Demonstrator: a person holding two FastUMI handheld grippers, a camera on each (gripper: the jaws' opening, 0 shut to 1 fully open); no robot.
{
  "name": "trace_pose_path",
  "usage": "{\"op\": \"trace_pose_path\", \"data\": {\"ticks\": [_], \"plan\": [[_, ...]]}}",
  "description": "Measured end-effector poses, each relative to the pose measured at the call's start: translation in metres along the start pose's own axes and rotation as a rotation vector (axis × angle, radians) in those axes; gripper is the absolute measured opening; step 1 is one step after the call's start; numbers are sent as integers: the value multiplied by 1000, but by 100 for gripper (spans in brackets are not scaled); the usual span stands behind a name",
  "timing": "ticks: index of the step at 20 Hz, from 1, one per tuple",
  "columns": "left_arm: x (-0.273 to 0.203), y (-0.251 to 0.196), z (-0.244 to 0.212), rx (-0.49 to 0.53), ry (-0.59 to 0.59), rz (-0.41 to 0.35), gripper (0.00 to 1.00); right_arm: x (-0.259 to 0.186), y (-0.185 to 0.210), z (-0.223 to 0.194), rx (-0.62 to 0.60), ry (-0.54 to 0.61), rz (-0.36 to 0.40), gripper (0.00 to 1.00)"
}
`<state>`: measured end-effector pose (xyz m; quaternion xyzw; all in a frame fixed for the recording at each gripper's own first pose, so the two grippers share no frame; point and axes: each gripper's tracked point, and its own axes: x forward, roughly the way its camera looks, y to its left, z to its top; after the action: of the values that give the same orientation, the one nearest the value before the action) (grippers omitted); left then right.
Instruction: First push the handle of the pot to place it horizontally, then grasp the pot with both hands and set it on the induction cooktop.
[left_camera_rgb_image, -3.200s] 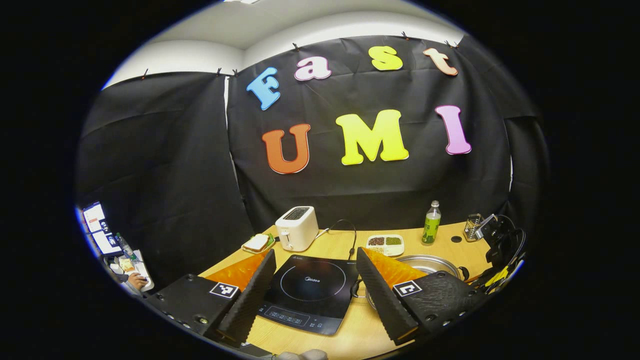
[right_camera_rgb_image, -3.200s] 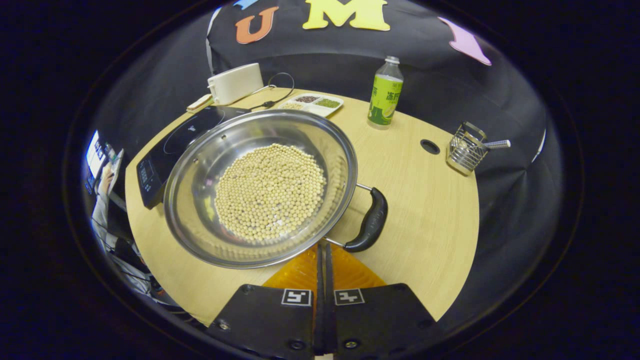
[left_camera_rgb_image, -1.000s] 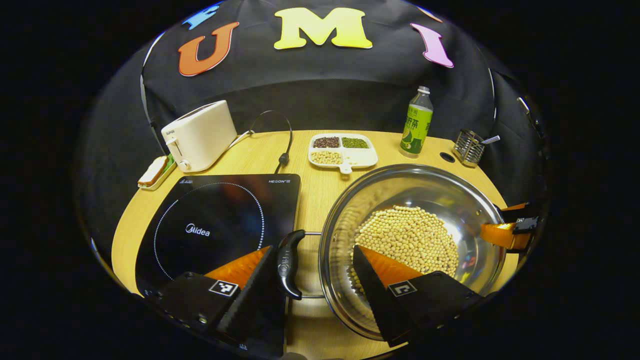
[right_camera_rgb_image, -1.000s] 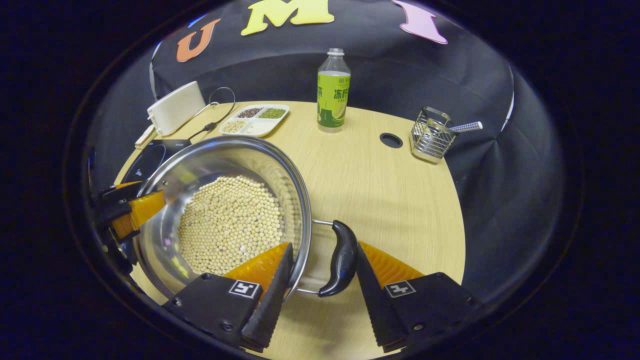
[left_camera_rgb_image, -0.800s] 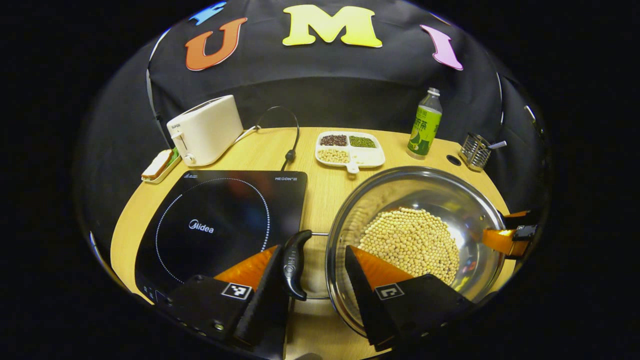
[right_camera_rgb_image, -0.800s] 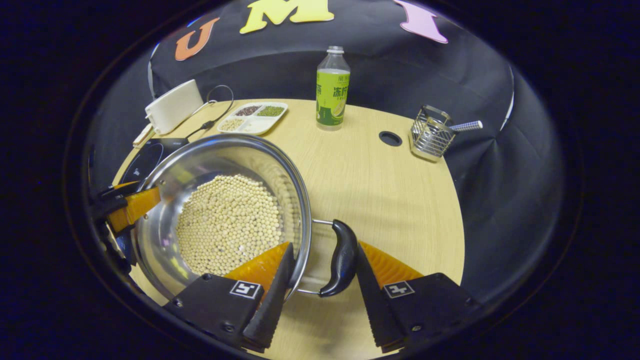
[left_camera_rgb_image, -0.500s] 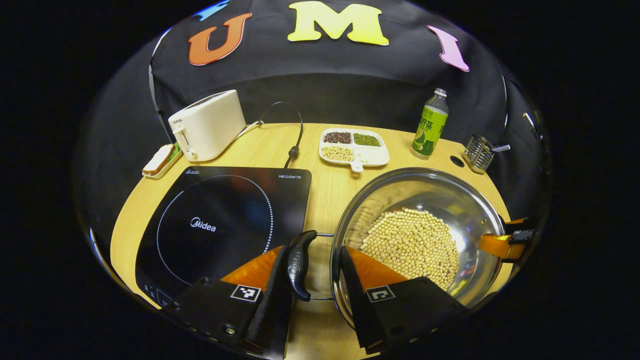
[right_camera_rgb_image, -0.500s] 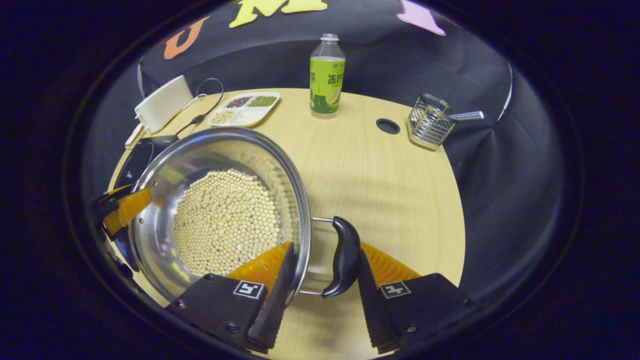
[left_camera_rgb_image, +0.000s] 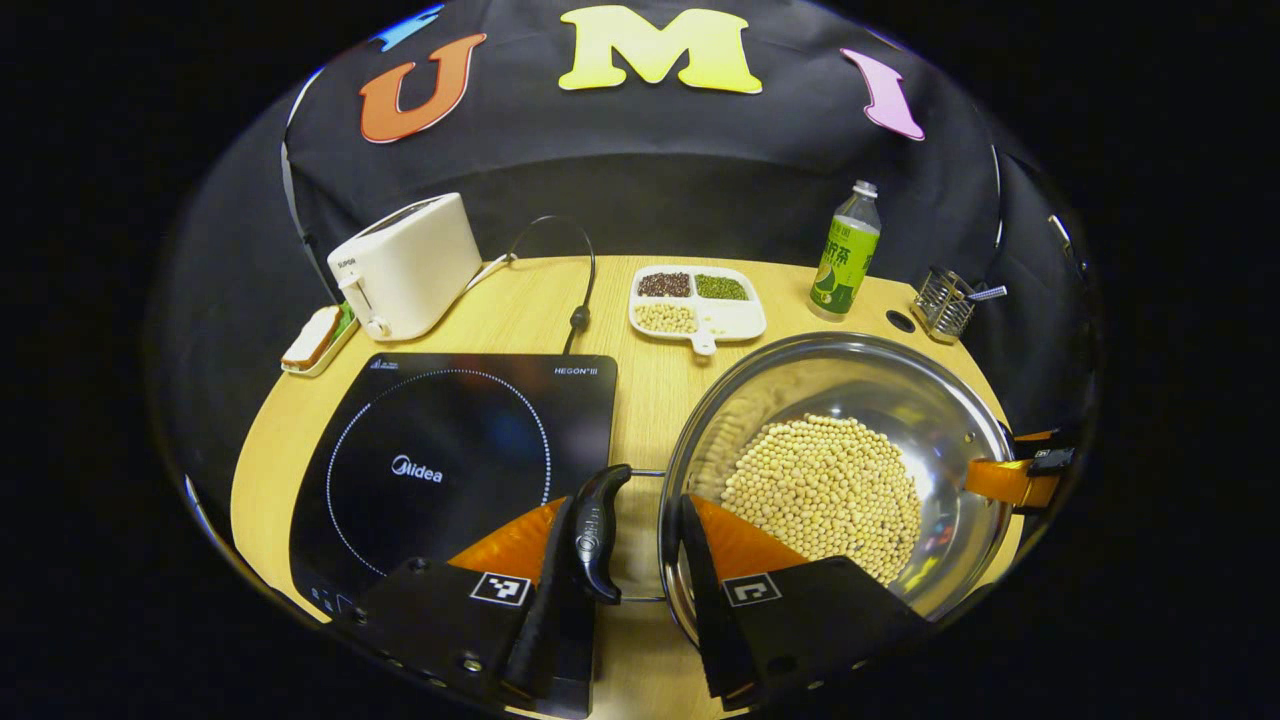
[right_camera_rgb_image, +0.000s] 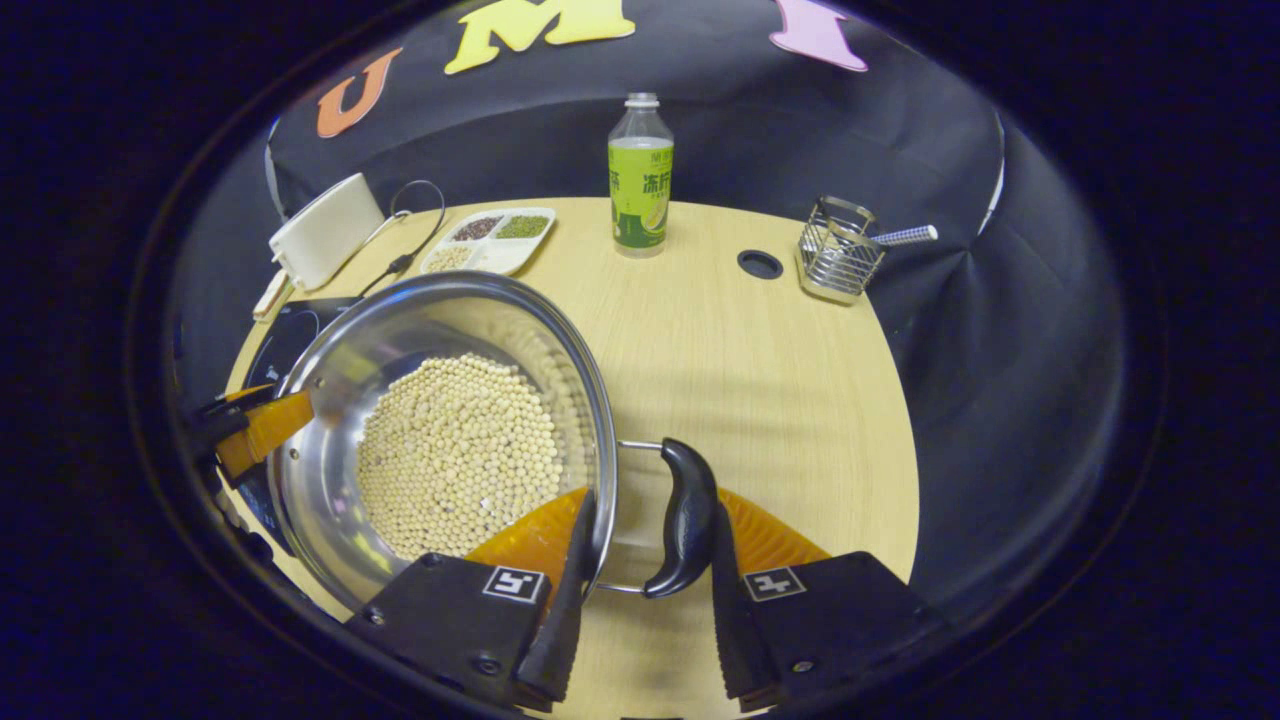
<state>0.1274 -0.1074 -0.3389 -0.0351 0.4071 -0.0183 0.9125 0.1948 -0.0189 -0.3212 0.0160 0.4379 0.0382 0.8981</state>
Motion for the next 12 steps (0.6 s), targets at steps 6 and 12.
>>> {"op": "trace_pose_path", "data": {"ticks": [6, 12], "plan": [[-17, 11, 19, 12, -32, -16, 55, -24, 18, 13, 11, -34, -12, 56], [-34, 58, 33, 21, -48, 0, 55, -38, 68, 24, 19, -54, 10, 56]]}}
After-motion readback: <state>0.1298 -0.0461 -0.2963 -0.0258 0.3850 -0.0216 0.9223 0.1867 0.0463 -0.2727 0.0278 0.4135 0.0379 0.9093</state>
